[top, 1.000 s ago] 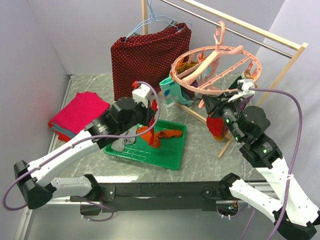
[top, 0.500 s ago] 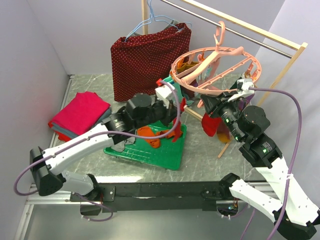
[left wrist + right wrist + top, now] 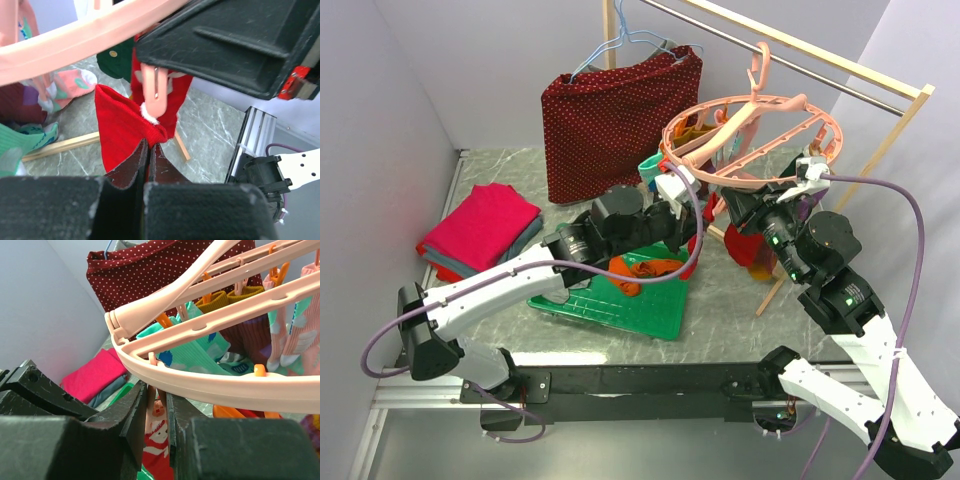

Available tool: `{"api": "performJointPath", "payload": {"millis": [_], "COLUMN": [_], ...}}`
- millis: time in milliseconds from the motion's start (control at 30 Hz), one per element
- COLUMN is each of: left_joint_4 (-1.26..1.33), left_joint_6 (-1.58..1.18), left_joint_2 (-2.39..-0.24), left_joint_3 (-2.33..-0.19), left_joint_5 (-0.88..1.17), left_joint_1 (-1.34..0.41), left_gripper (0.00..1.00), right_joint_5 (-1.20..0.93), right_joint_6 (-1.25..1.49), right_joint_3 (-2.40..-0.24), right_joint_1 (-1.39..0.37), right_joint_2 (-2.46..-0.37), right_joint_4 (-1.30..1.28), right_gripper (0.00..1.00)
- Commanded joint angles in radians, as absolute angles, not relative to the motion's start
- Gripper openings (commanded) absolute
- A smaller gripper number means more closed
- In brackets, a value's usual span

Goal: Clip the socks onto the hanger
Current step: Clamp the sock onto the hanger.

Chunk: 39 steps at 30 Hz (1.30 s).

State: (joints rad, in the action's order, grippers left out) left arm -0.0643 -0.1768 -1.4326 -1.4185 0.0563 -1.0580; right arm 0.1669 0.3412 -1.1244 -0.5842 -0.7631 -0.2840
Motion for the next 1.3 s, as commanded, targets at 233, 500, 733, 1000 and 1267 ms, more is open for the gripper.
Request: {"api": "performJointPath", "payload": {"millis": [233,500,733,1000,1267], "left_joint_4": [-0.025,-0.025,-0.015,-0.014,-0.020], "left_joint_6": [-0.140,-0.124,-0.115,-0.110,-0.109], "left_joint_2": [-1.440,-1.431,-1.434,-1.462,-1.496], "left_joint_3": [-1.479,-1.477,-1.497,-1.540,-1.559], "left_joint_5": [0.048,0.011,0.003,0.017,0.003], "left_joint_1": [-1.094,-1.111,-1.112,-1.121,-1.138], "left_gripper": [0.01,0.01,0.01,0.01,0.01], "right_joint_5": [0.209,0.225,0.224,0.215,0.218], "right_joint_6": [0.347,0.342,0.339,0.345,0.347], "right_joint_3": [-1.129,-1.135,-1.134,-1.134,-1.128], "right_joint_1": [-0.580,-0.578,-0.578,-0.578,-0.578], "right_joint_2": [-0.752,-0.752,-0.755,-0.764,-0.749], "right_joint_4": [-0.216,-0.229,-0.235,-0.230,-0.236], "right_gripper": [0.12,0.12,0.12,0.12,0.37]}}
